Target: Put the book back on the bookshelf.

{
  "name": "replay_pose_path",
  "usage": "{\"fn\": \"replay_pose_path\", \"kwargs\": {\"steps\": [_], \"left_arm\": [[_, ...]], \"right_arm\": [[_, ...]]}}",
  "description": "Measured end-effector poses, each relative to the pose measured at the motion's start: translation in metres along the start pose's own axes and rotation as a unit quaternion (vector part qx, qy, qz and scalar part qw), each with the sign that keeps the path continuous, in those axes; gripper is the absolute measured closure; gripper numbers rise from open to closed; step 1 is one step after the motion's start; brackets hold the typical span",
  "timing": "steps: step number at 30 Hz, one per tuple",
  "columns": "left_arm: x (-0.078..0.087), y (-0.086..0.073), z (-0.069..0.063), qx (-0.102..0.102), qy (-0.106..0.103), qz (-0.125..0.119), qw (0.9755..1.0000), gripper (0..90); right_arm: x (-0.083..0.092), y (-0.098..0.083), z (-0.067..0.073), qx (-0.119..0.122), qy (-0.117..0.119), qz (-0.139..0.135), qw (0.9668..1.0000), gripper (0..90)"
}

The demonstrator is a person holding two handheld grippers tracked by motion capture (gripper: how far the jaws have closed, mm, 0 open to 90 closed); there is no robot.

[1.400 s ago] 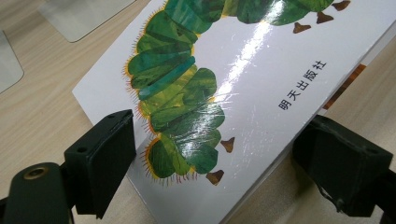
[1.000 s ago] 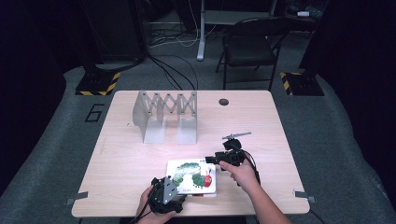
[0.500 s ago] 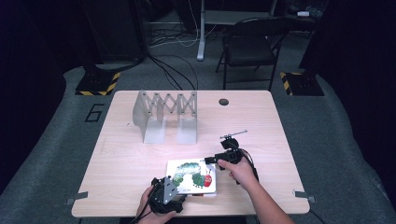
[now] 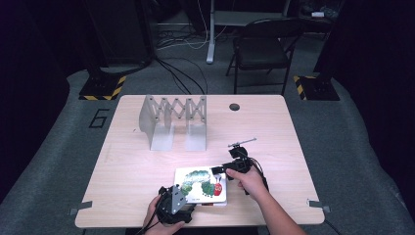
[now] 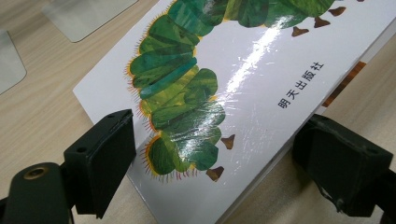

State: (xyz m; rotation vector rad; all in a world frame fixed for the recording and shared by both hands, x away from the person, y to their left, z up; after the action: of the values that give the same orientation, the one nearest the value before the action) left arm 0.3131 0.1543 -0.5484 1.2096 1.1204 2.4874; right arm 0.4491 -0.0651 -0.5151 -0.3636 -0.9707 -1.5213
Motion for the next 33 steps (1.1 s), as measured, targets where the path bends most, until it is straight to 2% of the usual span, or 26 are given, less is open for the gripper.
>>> {"fn": "replay_pose_path", "kwargs": {"steps": [8,10,13,20,33], "left_arm": [[-0.0004,0.0002,-0.0004,0.003,0.001,-0.002,1.0000,13.4],[-0.0004,0.0002,-0.0004,0.003,0.001,-0.002,1.0000,13.4],[-0.0004,0.0002,-0.0003,0.002,0.001,-0.002,1.0000,13.4],[-0.0005,0.0002,-0.0004,0.003,0.001,-0.002,1.0000,13.4],[0.0000,0.0005,-0.0003,-0.005,-0.002,-0.003,1.0000,13.0]], "right_arm": [[-0.0035,-0.0019,0.0001,-0.002,0.005,0.007,1.0000,36.2],[-0.0052,-0.0029,0.0014,-0.009,0.009,0.009,0.9999,36.0],[-0.0058,-0.0038,0.0018,-0.004,0.013,0.017,0.9998,35.9],[-0.0086,-0.0052,0.0036,0.003,0.014,0.019,0.9997,35.5],[-0.0098,-0.0054,0.0006,-0.009,0.020,0.025,0.9994,36.2]]}}
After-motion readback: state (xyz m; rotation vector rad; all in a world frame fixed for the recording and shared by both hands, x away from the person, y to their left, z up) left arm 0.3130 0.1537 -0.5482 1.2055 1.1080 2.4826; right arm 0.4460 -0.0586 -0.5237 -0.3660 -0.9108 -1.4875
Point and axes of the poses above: each handheld gripper's, and its own axes: x roughly backward along the jaws, y roughly out of its top, z roughly to its left, the point moved 3 cm from there along -x, roughly forward along the jaws, and after that the axes turned 14 degrees about -x, right-handed, at the moved point
